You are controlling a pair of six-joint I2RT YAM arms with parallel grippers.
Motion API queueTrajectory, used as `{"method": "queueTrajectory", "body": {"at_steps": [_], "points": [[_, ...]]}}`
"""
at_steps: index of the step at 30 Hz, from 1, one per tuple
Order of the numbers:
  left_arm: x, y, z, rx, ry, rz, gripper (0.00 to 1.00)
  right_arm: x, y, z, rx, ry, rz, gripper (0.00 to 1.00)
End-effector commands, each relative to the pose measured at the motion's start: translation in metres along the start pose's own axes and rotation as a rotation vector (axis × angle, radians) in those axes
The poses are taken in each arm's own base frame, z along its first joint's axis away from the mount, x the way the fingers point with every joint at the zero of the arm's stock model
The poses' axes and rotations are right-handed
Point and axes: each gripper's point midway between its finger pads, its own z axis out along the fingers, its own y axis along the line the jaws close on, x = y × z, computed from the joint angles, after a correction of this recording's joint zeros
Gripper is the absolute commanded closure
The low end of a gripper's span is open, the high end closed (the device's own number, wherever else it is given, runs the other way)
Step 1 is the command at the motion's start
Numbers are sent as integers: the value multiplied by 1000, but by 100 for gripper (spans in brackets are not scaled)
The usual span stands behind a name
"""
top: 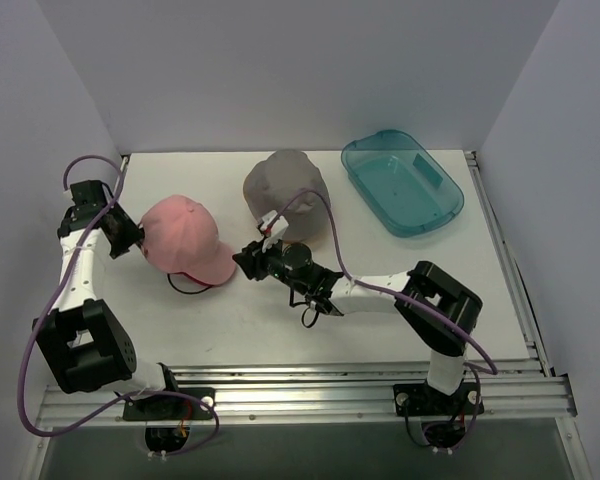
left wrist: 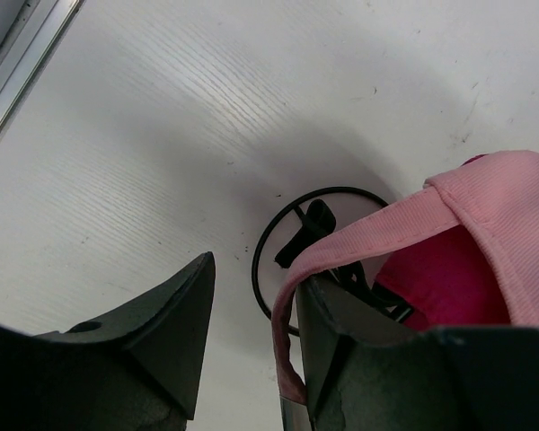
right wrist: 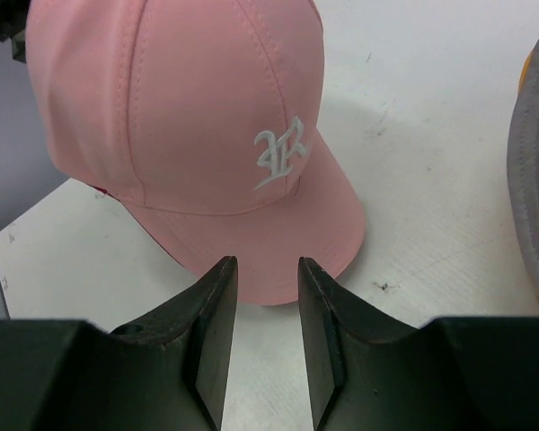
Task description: Stack the hats
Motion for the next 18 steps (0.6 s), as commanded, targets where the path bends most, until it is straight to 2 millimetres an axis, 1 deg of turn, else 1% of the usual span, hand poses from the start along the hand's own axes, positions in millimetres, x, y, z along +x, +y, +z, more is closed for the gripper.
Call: {"method": "queueTrajectory", "body": {"at_steps": [1, 2, 3, 5, 6, 8, 9, 11, 12, 15, 17, 18], "points": [[3, -6, 6, 3, 0, 12, 50, -4, 11, 13, -22, -44, 10, 71], [6, -5, 10, -1, 12, 11, 50, 5, 12, 16, -26, -25, 13, 71], [6, -6, 11, -2, 14, 13, 50, 9, 12, 18, -29, -18, 14, 71], [8, -5, 15, -17, 26, 18, 50, 11, 15, 23, -40, -16, 20, 71], [7, -5, 15, -20, 26, 18, 50, 19, 14, 26, -37, -2, 22, 71], [4, -3, 15, -31, 17, 17, 50, 22, 15, 31, -41, -4, 28, 71], [4, -3, 15, -33, 16, 15, 50, 29, 13, 33, -38, 6, 30, 71], [4, -4, 16, -28, 16, 9, 50, 30, 14, 39, -39, 2, 37, 71], [4, -4, 16, -28, 17, 7, 50, 38, 12, 42, -37, 14, 39, 71], [5, -4, 18, -26, 17, 3, 50, 46, 12, 50, -37, 22, 46, 71], [1, -7, 15, -13, 6, 4, 50, 51, 9, 54, -32, 30, 47, 71], [0, -8, 13, -8, 3, 5, 50, 58, 7, 56, -28, 40, 47, 71]]}}
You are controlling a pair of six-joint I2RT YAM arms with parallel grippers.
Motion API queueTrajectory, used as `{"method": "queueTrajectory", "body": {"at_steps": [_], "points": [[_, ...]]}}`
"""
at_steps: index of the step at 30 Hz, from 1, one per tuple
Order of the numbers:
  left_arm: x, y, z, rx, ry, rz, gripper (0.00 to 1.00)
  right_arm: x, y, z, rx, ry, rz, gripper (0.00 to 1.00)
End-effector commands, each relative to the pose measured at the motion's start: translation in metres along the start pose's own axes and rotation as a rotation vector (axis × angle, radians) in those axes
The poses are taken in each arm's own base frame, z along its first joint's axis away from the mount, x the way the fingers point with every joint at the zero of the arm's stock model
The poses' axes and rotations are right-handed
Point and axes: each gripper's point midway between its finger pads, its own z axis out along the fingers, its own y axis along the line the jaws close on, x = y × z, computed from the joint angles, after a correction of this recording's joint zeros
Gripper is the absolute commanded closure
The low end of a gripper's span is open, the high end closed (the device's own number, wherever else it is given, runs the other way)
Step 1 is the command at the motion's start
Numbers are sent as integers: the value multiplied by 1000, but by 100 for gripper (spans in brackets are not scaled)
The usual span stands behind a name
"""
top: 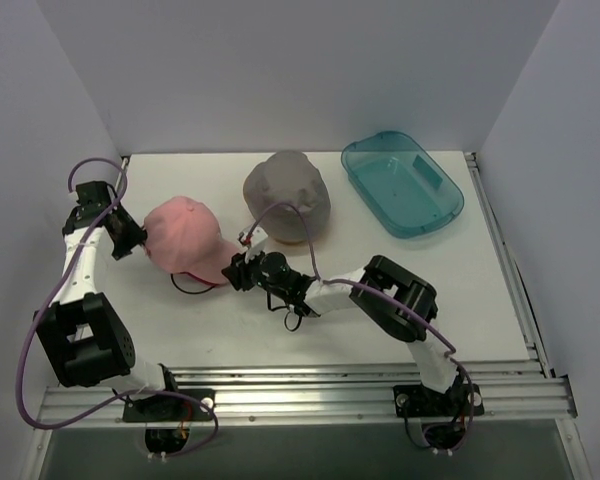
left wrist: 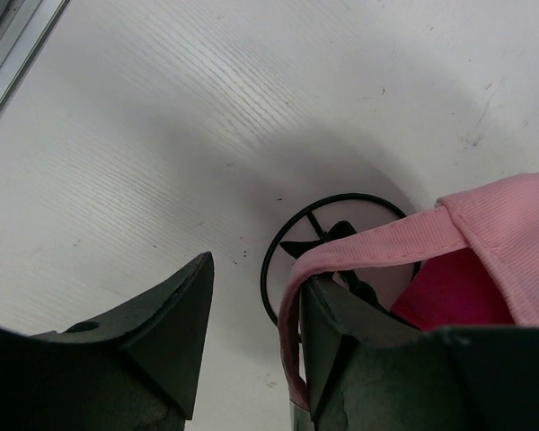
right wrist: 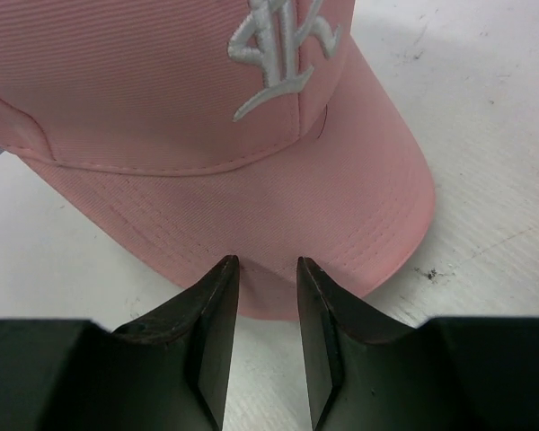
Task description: Stack the hats
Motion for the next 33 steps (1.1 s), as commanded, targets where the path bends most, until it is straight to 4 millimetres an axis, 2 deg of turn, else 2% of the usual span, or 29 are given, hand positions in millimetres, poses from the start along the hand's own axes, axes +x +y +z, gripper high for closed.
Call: {"method": "queueTrajectory", "body": {"at_steps": [1, 6, 12, 16, 19, 20, 22, 23, 25, 26, 27, 28, 29, 31, 32, 33], "points": [[-6, -7, -1, 20, -22, 8, 49, -21, 10, 14, -30, -75, 14, 71], [-16, -13, -14, 54, -66, 6, 46, -9, 4, 24, -17, -52, 15, 72], [-24, -24, -27, 110, -102, 7, 43, -13, 1, 21, -10, -57, 12, 72], [-34, -34, -48, 165, -134, 10, 39, -19, -1, 12, -1, -60, 0, 71], [-45, -40, -66, 194, -167, 10, 35, -27, -5, 3, 11, -65, -6, 71], [-45, -40, -72, 194, -170, 9, 34, -35, -3, -1, 10, -79, -10, 71], [-48, -38, -81, 185, -184, 6, 31, -35, -4, -8, 17, -74, -21, 70], [-53, -38, -88, 185, -206, 3, 30, -44, -1, -13, 15, -89, -22, 71], [-58, -37, -96, 177, -228, 1, 26, -46, -4, -21, 24, -87, -28, 70], [-60, -37, -102, 181, -236, -1, 24, -56, -1, -26, 19, -103, -30, 70], [-61, -37, -104, 183, -241, -1, 17, -60, -3, -29, 36, -111, -32, 70], [-62, -38, -108, 186, -246, -1, 15, -59, -6, -33, 53, -104, -38, 69], [-64, -39, -114, 193, -261, -3, 14, -71, -2, -39, 48, -124, -39, 69], [-69, -40, -123, 206, -287, -6, 7, -73, -4, -46, 58, -116, -45, 69], [-70, -41, -126, 210, -294, -7, 2, -84, -1, -52, 57, -134, -43, 68], [-73, -43, -133, 220, -309, -7, 5, -87, 0, -55, 58, -132, -45, 68]]}}
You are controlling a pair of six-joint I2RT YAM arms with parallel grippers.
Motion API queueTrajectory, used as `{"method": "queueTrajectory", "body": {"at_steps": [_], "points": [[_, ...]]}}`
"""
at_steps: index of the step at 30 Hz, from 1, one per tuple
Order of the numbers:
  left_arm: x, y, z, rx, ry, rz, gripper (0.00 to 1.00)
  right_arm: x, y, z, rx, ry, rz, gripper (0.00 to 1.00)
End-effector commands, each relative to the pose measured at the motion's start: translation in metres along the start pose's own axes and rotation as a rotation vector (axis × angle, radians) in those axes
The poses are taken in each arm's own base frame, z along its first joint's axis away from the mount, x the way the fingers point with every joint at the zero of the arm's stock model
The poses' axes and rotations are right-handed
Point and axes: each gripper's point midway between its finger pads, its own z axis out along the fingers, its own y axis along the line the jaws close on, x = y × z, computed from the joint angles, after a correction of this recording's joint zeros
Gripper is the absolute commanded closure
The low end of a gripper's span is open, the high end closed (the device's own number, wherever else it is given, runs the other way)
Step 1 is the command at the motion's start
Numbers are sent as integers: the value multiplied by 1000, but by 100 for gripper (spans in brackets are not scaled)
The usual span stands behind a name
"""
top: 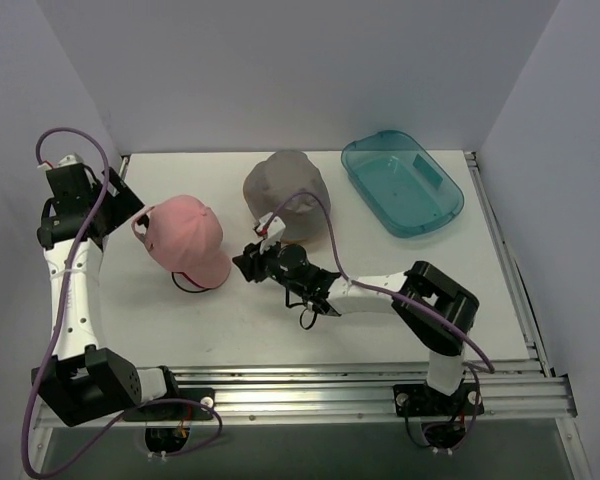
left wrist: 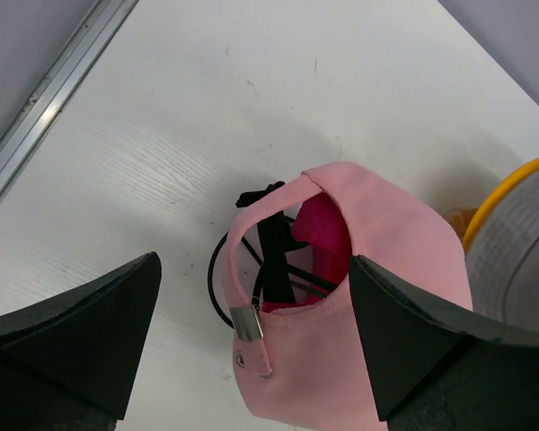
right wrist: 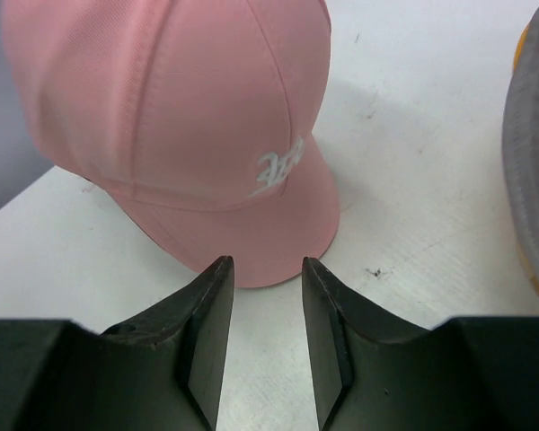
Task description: Stack the hats
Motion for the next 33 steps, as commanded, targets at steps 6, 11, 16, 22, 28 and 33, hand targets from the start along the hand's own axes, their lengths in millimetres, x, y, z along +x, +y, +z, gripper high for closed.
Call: {"method": "queueTrajectory", "body": {"at_steps": [6, 11, 16, 22, 28, 33], "points": [[-38, -39, -60, 139, -152, 45, 6, -73, -7, -46, 102, -81, -24, 64], [-36, -99, -104, 347, -231, 158, 6, -112, -12, -75, 176, -106, 4, 59], [-6, -168, -146, 580, -241, 247, 6, -147, -16, -98, 246, -155, 53, 44], [25, -204, -181, 726, -249, 307, 6, -190, -22, -135, 343, -158, 65, 23], [77, -239, -211, 965, -200, 370, 6, -206, -47, -170, 484, -176, 23, 0], [125, -263, -222, 1071, -144, 450, 6, -212, -75, -204, 672, -278, 119, 0]]}}
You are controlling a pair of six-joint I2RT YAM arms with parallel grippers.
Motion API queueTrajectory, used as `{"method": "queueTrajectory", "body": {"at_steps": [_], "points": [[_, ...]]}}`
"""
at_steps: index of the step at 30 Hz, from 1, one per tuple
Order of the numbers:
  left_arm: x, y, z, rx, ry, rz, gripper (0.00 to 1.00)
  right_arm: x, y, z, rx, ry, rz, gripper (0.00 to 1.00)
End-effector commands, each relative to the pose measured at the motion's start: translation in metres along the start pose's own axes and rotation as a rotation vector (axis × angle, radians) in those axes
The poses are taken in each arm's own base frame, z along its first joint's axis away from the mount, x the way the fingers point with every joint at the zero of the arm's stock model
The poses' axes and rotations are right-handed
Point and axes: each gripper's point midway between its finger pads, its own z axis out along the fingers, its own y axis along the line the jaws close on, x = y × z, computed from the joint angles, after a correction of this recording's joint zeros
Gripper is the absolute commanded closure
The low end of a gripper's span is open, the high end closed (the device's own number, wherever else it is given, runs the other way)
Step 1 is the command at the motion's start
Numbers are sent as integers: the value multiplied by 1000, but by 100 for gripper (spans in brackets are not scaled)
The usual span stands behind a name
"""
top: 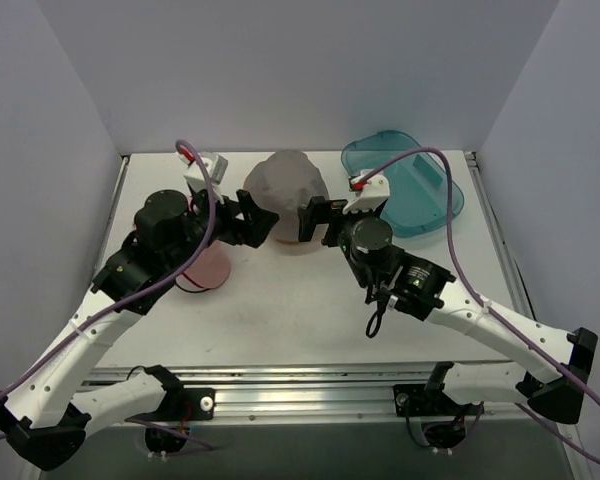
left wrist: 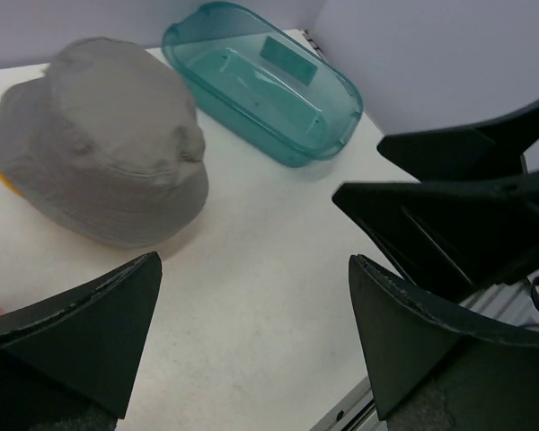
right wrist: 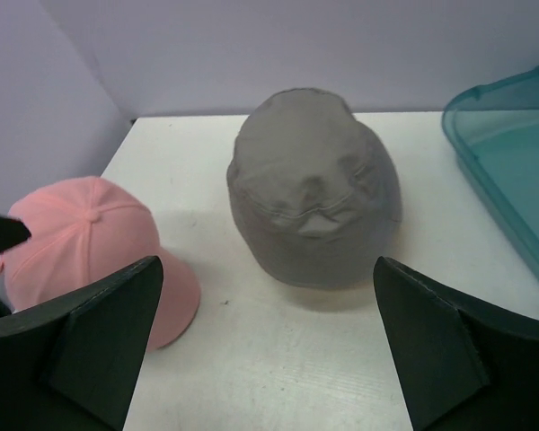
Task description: Stack the hats
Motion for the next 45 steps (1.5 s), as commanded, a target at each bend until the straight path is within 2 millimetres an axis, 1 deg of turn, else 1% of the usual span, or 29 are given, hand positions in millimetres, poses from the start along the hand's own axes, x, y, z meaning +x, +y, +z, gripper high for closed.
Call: {"method": "queueTrajectory", "body": {"at_steps": [1, 2, 3, 4, 5, 6, 7, 8, 9, 10, 11, 12, 15, 16, 17, 18, 19, 20, 21, 23, 24, 25, 27, 28, 31, 34, 38, 45], "points": [[-1, -33, 13, 117, -52, 47, 6, -14, -40, -12, 182, -79, 55, 0], [4, -38, 14, 138, -44, 47, 6, -7, -46, -12, 201, -86, 56, 0], [3, -43, 15, 163, -56, 43, 6, -6, -48, -13, 215, -92, 70, 0], [12, -47, 16, 180, -40, 36, 6, -6, -53, -15, 234, -99, 77, 0], [16, -49, 16, 187, -37, 33, 6, -4, -55, -15, 246, -94, 72, 0], [13, -51, 14, 191, -65, 30, 6, -2, -57, -15, 257, -91, 73, 0], [28, -52, 16, 199, -48, 40, 6, -1, -59, -16, 266, -88, 72, 0], [33, -52, 17, 207, -50, 47, 6, 2, -61, -16, 271, -81, 64, 0], [28, -57, 15, 233, -93, 49, 6, 3, -62, -17, 274, -78, 63, 0], [32, -55, 18, 236, -100, 61, 6, 4, -63, -18, 279, -79, 71, 0], [46, -52, 21, 233, -80, 68, 6, 3, -66, -20, 294, -83, 74, 0], [42, -54, 23, 244, -107, 72, 6, 4, -71, -22, 305, -91, 77, 0], [53, -60, 26, 277, -97, 86, 6, -2, -80, -30, 321, -141, 116, 0], [55, -60, 26, 281, -96, 91, 6, 5, -84, -31, 324, -141, 112, 0], [56, -61, 26, 285, -105, 98, 6, 3, -82, -32, 304, -155, 126, 0], [63, -57, 25, 276, -99, 104, 6, 1, -81, -35, 279, -164, 137, 0], [65, -51, 25, 256, -108, 116, 6, 8, -81, -34, 258, -168, 137, 0], [66, -51, 23, 260, -124, 123, 6, 10, -79, -34, 238, -168, 127, 0], [74, -41, 22, 227, -125, 131, 6, 11, -76, -34, 209, -167, 133, 0], [70, -31, 19, 185, -151, 137, 6, 16, -75, -33, 199, -167, 131, 0], [67, -30, 14, 180, -164, 138, 6, 18, -75, -32, 200, -164, 131, 0], [70, -30, 13, 180, -164, 139, 6, 20, -76, -32, 208, -163, 130, 0], [64, -35, 7, 210, -197, 130, 6, 23, -78, -30, 227, -158, 123, 0], [68, -35, 7, 218, -193, 132, 6, 25, -79, -29, 232, -155, 120, 0], [67, -42, 6, 246, -197, 134, 6, 29, -77, -27, 230, -141, 108, 0], [71, -44, 8, 252, -180, 150, 6, 27, -76, -26, 235, -133, 98, 0], [70, -46, 5, 253, -182, 162, 6, 26, -78, -28, 237, -142, 104, 0], [63, -44, -3, 237, -217, 163, 6, 24, -79, -31, 225, -151, 112, 0]]}}
